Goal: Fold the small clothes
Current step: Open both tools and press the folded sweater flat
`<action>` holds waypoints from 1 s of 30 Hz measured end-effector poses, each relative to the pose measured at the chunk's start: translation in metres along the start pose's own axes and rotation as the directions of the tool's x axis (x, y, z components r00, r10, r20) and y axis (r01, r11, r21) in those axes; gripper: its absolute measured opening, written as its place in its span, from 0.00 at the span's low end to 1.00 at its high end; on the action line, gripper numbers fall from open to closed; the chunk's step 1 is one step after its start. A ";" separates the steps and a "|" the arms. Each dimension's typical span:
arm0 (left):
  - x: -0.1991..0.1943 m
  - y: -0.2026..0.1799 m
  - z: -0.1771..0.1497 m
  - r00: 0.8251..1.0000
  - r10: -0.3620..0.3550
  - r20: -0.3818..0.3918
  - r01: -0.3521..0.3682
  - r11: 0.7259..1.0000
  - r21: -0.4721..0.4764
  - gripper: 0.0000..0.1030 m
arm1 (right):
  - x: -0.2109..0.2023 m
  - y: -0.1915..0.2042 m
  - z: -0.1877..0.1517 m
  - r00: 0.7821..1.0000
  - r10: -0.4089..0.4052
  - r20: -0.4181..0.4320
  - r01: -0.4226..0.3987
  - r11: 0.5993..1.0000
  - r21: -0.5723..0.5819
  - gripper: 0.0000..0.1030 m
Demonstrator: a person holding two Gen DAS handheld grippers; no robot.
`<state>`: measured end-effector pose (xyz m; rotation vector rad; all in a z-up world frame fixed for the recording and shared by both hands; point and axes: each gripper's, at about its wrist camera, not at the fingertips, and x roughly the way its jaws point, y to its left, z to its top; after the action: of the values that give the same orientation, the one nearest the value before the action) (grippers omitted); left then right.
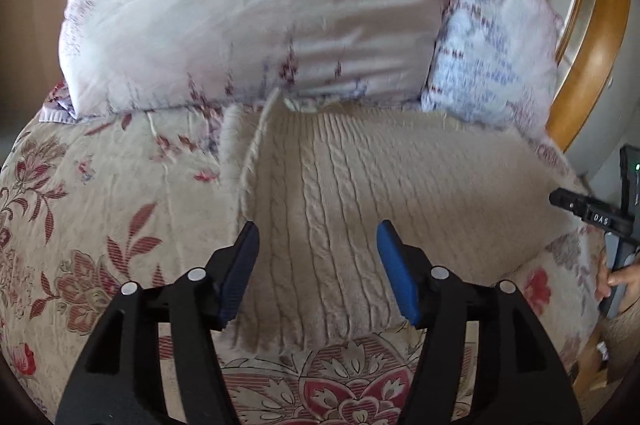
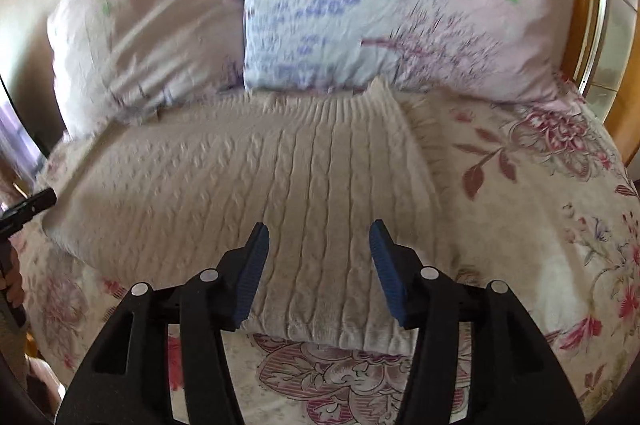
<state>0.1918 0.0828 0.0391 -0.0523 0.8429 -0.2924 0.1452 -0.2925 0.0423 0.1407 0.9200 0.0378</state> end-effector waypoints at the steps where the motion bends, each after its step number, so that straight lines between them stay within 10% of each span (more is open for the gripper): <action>1: 0.004 0.000 -0.002 1.000 0.004 -0.015 -0.004 1.000 0.000 0.59 | 0.004 0.001 -0.001 1.000 -0.008 -0.019 0.008 1.000 -0.004 0.53; 10: 0.005 0.015 -0.003 1.000 -0.022 -0.004 0.021 0.997 -0.077 0.60 | 0.019 0.006 -0.014 0.998 -0.014 -0.059 0.012 0.999 -0.039 0.69; 19: 0.043 0.083 0.026 0.990 -0.126 -0.068 0.089 0.912 -0.400 0.57 | 0.020 0.003 -0.009 0.998 0.040 -0.056 -0.041 0.999 -0.017 0.78; 30: 0.064 0.091 0.024 0.977 -0.211 -0.022 0.172 0.849 -0.499 0.43 | 0.017 0.001 -0.010 0.997 0.063 -0.051 -0.063 0.998 -0.011 0.81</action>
<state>0.2709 0.1509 -0.0062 -0.6159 0.9742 -0.2593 0.1478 -0.2893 0.0227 0.1576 0.9661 0.1058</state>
